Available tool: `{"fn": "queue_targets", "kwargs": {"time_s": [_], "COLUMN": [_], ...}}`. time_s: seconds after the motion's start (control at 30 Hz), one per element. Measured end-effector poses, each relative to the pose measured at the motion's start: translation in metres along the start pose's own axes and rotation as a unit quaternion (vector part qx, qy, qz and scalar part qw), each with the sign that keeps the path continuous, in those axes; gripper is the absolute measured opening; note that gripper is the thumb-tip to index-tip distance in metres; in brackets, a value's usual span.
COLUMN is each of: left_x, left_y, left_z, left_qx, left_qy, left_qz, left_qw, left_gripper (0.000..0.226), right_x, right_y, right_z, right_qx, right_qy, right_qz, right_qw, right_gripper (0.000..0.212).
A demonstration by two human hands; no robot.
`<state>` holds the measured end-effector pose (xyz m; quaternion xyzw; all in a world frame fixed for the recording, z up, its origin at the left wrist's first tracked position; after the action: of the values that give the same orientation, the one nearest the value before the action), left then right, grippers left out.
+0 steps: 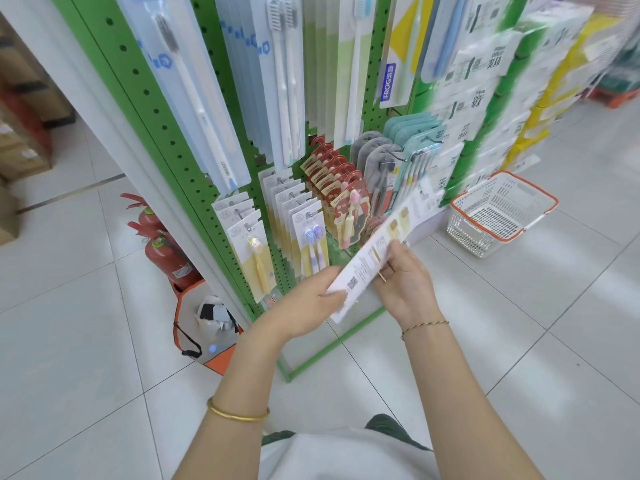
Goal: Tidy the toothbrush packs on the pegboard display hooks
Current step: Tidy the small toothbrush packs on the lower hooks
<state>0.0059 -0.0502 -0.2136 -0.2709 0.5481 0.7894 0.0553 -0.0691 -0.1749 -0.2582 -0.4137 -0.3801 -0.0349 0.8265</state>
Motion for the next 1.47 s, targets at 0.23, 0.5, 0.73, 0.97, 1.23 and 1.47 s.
{"fn": "queue_targets", "kwargs": {"time_s": [0.23, 0.5, 0.73, 0.97, 1.23, 1.47], "left_x": [-0.014, -0.062, -0.054, -0.072, -0.114, -0.138], "left_y": [-0.005, 0.001, -0.019, -0.032, -0.07, -0.08], "left_z": [-0.009, -0.002, 0.005, 0.022, 0.051, 0.052], "left_qx": [-0.029, 0.01, 0.008, -0.014, -0.069, -0.067], "left_qy": [0.103, 0.289, 0.215, 0.254, 0.413, 0.448], "left_qz": [0.041, 0.28, 0.403, 0.345, 0.281, 0.273], "left_qw": [0.993, 0.916, 0.889, 0.904, 0.864, 0.849], "left_gripper": [0.016, 0.018, 0.021, 0.018, 0.019, 0.024], "right_x": [0.018, 0.033, 0.031, 0.05, 0.078, 0.086], "right_y": [-0.003, 0.022, 0.061, 0.082, 0.095, 0.116], "right_z": [0.01, 0.02, 0.024, 0.026, 0.0, -0.005], "right_qx": [-0.026, 0.027, 0.149, 0.151, -0.052, -0.13], "right_qy": [-0.111, -0.225, -0.312, -0.35, -0.151, -0.087], "right_qz": [0.191, 0.29, 0.239, 0.315, 0.522, 0.589], "right_qw": [0.975, 0.93, 0.907, 0.869, 0.838, 0.792], "right_gripper": [0.013, 0.007, 0.085, 0.083, 0.072, 0.076]}}
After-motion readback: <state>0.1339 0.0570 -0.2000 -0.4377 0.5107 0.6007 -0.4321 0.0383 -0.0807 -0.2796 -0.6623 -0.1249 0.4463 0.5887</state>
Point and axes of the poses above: each hand's wrist, its own z-axis away from the middle knuckle, its own x-axis out of the palm, y = z × x, the point moved 7 cm from there along -z, towards the middle knuckle
